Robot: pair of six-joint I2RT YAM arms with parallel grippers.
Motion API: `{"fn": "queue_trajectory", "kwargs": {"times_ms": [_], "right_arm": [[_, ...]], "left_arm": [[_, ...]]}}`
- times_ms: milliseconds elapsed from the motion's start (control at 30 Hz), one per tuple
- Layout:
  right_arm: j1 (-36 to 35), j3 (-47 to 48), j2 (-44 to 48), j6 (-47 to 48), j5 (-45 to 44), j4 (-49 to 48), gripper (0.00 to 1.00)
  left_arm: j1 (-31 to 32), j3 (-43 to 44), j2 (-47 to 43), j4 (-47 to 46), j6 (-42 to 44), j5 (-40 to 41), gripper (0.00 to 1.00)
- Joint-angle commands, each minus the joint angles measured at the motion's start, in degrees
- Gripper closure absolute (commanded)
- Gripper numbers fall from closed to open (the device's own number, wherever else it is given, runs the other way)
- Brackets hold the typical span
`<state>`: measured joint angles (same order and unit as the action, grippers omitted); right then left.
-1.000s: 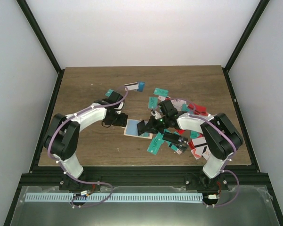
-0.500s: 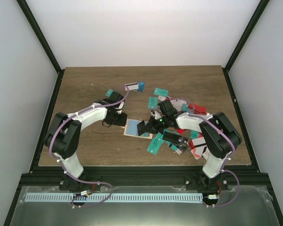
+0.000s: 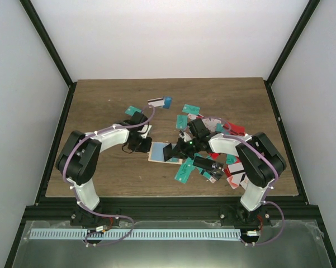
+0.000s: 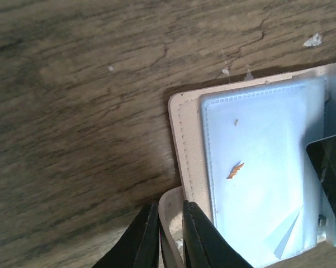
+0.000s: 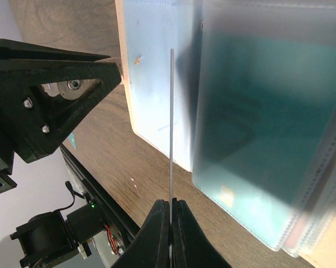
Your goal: Put the credit cards into the card holder
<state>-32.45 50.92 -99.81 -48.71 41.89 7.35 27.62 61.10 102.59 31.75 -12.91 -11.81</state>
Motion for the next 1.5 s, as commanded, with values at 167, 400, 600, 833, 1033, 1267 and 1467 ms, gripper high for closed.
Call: {"fn": "queue_trajectory", "kwargs": {"times_ms": [167,400,600,833,1033,1267,1467], "right_arm": [[-0.3,0.1,-0.6,0.2,-1.0,0.3,0.99],[-0.4,-1.1,3.4,2.6,-3.4,1.1,0.99],[-0.4,-1.4,2.4,4.1,-3.1,1.5,0.99],[-0.4,-0.5,0.4,4.2,-3.8,1.9,0.99],[-0.4,0.2,-1.1,4.7,-3.1,1.5,0.99],[-0.3,1.2,-2.9,5.0,-1.8,0.1,0.99],[-0.4,1.7,-4.5,4.8,-0.7,-2.3,0.99]], "left_arm": [[0.2,-2.7,-3.1,-0.6,-1.8,-4.2,0.87],[0.3,-5.2,-5.3,0.3,-3.5,-3.8,0.78],[0.3,-3.8,-4.2,0.0,-3.4,-4.2,0.54],[0.4,-1.3,-1.3,-0.2,-2.4,-5.3,0.53],[0.4,0.4,0.8,-0.4,-2.0,-5.9,0.56],[0.5,0.9,2.4,-0.5,-1.3,-6.5,0.68],[0.5,0.7,3.1,-0.3,-0.8,-6.5,0.74]]}}
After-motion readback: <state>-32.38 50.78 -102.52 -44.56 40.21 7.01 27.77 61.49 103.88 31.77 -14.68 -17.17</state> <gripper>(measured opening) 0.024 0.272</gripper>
